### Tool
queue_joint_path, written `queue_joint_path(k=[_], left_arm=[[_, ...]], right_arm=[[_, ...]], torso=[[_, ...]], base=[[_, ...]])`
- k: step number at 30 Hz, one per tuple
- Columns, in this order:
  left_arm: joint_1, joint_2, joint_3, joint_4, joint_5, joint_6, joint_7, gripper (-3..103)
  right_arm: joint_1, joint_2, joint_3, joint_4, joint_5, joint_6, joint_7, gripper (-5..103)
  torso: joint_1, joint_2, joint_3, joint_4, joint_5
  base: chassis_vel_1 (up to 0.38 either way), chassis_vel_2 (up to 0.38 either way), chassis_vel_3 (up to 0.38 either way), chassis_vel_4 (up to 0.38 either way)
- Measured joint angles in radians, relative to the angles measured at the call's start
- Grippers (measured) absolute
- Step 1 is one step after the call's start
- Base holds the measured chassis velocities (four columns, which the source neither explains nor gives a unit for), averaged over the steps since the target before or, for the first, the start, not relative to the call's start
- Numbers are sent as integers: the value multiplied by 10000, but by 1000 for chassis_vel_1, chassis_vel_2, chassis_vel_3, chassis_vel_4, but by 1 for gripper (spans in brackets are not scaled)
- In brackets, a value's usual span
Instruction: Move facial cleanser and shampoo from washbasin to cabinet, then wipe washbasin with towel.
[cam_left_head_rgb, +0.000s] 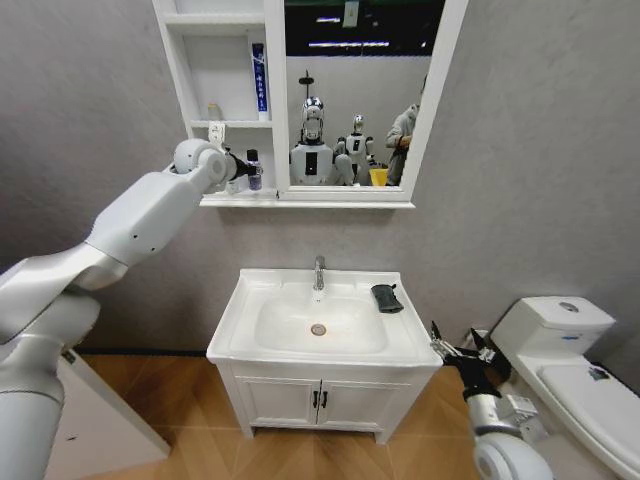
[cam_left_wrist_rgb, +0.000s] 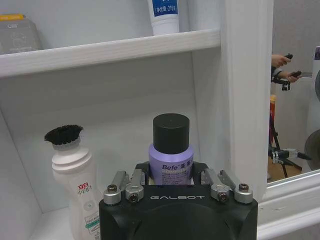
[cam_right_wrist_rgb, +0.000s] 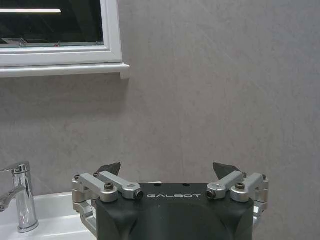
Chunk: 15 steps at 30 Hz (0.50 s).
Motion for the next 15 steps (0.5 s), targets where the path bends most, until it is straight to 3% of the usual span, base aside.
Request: queue_joint_path(k=[15], left_arm=[[-31, -517, -7, 1110, 785, -135, 543, 43]], right_arm=[[18, 163, -19, -70, -38, 52, 28, 100]], torso=[[-2, 1, 0, 1, 0]], base=[[0, 0, 0, 0]])
